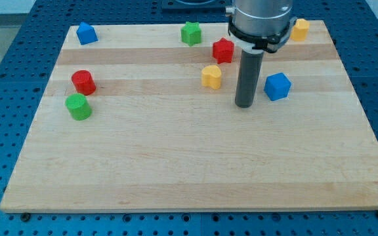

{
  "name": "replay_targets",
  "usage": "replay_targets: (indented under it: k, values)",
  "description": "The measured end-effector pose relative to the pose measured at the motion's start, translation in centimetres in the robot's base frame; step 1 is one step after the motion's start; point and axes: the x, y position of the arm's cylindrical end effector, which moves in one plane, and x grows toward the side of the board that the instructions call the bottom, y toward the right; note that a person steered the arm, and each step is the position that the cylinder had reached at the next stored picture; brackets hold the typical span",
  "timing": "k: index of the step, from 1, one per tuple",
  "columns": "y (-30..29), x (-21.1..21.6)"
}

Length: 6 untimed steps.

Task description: Push the red star to the bottom left

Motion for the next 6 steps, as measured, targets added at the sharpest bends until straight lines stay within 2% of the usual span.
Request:
replay_targets:
  k: [1, 3, 4, 6]
  values:
    - [2.8, -2.0]
    - [7.0, -9.3]
    - [7.1, -13.0]
    - [2.7, -16.3]
